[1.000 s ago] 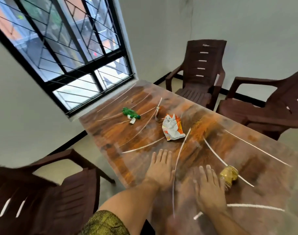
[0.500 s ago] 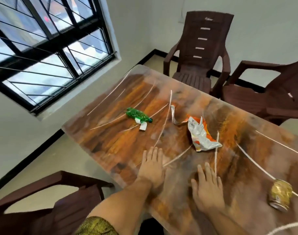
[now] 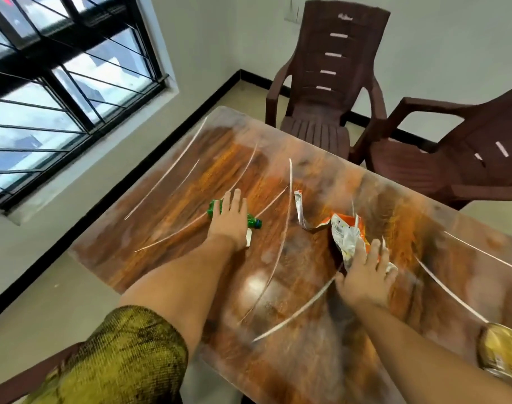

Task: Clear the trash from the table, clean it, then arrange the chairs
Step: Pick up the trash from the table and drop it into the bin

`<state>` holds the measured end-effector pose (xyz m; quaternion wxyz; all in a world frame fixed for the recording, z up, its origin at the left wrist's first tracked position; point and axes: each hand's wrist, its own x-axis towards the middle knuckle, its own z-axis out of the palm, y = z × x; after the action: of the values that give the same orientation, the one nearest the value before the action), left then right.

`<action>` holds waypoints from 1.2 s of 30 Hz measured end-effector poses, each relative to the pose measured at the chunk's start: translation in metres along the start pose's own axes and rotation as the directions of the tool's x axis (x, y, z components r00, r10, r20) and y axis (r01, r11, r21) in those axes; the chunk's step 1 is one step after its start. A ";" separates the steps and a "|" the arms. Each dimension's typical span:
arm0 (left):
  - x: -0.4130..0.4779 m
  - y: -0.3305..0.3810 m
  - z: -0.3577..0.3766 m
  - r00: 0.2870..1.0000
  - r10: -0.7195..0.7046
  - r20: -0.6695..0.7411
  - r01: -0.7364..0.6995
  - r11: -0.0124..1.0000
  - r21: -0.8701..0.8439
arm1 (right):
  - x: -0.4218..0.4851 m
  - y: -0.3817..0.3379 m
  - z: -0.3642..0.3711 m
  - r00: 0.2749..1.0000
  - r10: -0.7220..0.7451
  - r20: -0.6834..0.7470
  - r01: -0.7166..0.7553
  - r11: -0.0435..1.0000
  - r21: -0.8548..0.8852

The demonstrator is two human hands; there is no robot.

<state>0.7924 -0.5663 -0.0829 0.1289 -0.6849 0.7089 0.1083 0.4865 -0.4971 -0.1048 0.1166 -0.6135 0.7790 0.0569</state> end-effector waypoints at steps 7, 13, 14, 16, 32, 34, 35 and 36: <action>0.026 0.000 0.003 0.972 0.044 0.232 -0.073 0.990 0.117 | 0.004 0.024 0.017 0.988 -0.022 0.153 0.026 0.999 -0.020; -0.003 0.023 0.017 0.976 0.034 0.216 -0.079 0.976 0.202 | -0.019 0.039 0.027 0.984 -0.129 0.123 0.127 0.992 0.023; -0.008 0.028 0.018 0.977 0.037 0.212 -0.082 0.975 0.209 | -0.022 0.041 0.027 0.985 -0.131 0.111 0.128 0.991 0.034; -0.018 0.041 0.015 0.981 0.054 0.187 -0.093 0.973 0.209 | -0.029 0.045 0.023 0.987 -0.140 0.077 0.136 0.989 0.054; -0.095 0.328 -0.050 0.908 0.403 -0.113 -0.367 0.897 0.247 | -0.079 0.295 -0.062 0.920 -0.070 -0.385 0.160 0.965 0.209; -0.108 0.377 -0.050 0.893 0.429 -0.136 -0.393 0.890 0.230 | -0.084 0.333 -0.066 0.915 -0.068 -0.398 0.172 0.957 0.233; -0.118 0.413 -0.045 0.891 0.433 -0.140 -0.396 0.890 0.227 | -0.089 0.364 -0.066 0.921 -0.065 -0.384 0.169 0.955 0.245; -0.128 0.440 -0.040 0.892 0.430 -0.143 -0.395 0.892 0.219 | -0.090 0.389 -0.063 0.922 -0.064 -0.383 0.168 0.955 0.243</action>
<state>0.3547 -0.4424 -0.0128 0.0983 -0.5104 0.8543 0.0021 0.1222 -0.3333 -0.0423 0.0534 -0.6368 0.7492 -0.1741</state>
